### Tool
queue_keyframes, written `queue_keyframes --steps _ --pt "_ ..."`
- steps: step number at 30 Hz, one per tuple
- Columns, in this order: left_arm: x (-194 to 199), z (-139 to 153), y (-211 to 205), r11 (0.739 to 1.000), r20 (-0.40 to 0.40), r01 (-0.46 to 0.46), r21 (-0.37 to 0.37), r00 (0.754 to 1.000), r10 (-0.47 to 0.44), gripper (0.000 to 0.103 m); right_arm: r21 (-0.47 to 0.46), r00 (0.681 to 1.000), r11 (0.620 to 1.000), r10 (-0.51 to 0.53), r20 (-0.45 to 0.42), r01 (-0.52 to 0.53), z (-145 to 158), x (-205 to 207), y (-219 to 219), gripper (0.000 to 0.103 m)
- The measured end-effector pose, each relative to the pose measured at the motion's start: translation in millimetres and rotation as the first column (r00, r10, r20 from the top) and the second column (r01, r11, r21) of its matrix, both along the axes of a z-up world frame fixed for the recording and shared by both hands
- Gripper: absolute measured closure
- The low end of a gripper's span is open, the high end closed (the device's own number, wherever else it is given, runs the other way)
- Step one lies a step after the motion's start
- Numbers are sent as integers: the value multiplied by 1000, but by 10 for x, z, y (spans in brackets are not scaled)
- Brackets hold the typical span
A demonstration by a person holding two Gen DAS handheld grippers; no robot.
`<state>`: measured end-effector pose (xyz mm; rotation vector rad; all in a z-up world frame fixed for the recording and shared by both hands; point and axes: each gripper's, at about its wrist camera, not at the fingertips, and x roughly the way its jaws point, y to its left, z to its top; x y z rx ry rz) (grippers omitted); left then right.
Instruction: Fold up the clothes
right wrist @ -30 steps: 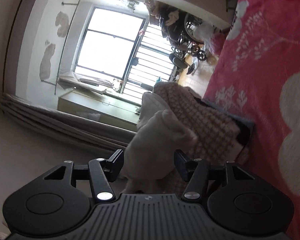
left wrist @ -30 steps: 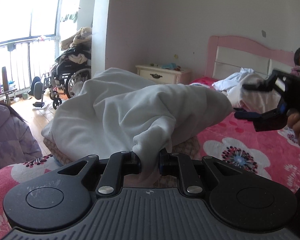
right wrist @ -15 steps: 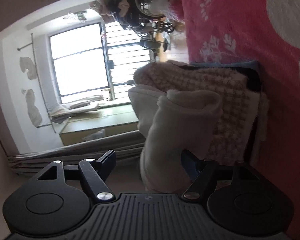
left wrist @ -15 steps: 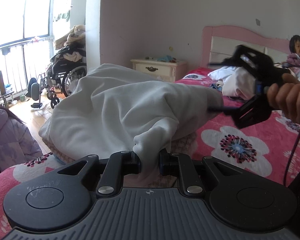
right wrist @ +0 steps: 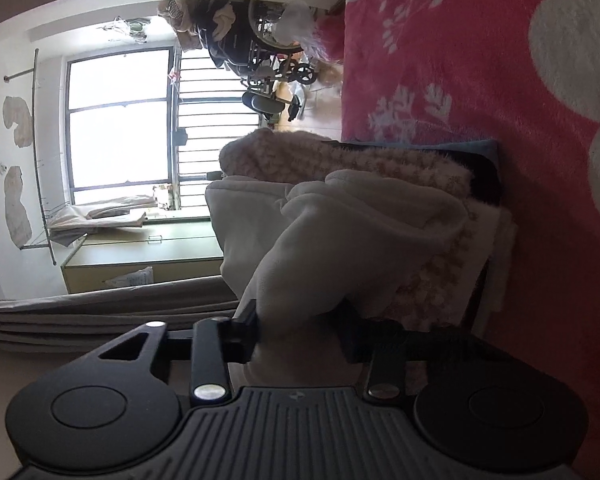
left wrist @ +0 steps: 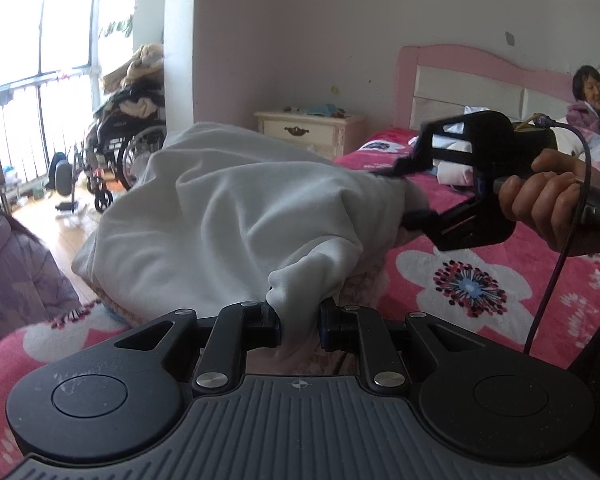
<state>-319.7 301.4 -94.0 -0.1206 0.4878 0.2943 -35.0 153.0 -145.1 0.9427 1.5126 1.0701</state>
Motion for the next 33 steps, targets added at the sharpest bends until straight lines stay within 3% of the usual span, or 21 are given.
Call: queue_keyframes --steps 2,6,10,13,16,18,20,24,27,30,31,33 --pt "-32 11 12 999 -1 -7 -32 1000 7 84 9 1000 1000 -4 -3 4 71 -2 -48 79" --pt "-127 75 79 992 12 -31 -118 999 33 80 17 1000 1000 -15 -25 15 174 -18 -87 81" --pt "-237 134 207 966 24 -62 -253 997 70 71 18 999 1000 -15 -42 16 219 -29 -54 82" --pt "-375 102 316 912 18 -83 -402 995 99 61 21 999 1000 -16 -52 17 203 -29 -52 82" --pt "-558 -23 413 839 4 -122 -531 989 146 55 23 997 1000 -19 -69 21 172 -27 -60 82" --pt "-696 -141 510 764 -6 -158 -626 980 198 51 25 997 999 -19 -77 21 157 -26 -57 82" --pt "-820 -279 643 655 -4 -180 -733 965 261 48 25 997 999 -18 -79 20 160 -28 -55 82" --pt "-964 -615 832 385 12 -136 -913 934 358 45 22 997 1000 -16 -79 17 170 -30 -57 82" --pt "-1004 -815 887 195 51 -37 -980 904 425 39 19 996 1000 -16 -85 17 161 -32 -69 82" --pt "-993 -937 912 56 62 40 -998 884 463 32 19 995 1000 -19 -93 21 138 -28 -78 82" --pt "-981 -957 917 25 54 48 -999 881 471 31 20 995 1000 -20 -95 22 132 -32 -78 82" --pt "-961 -1004 929 -8 35 45 -999 869 493 27 22 995 999 -21 -99 24 126 -36 -77 82"
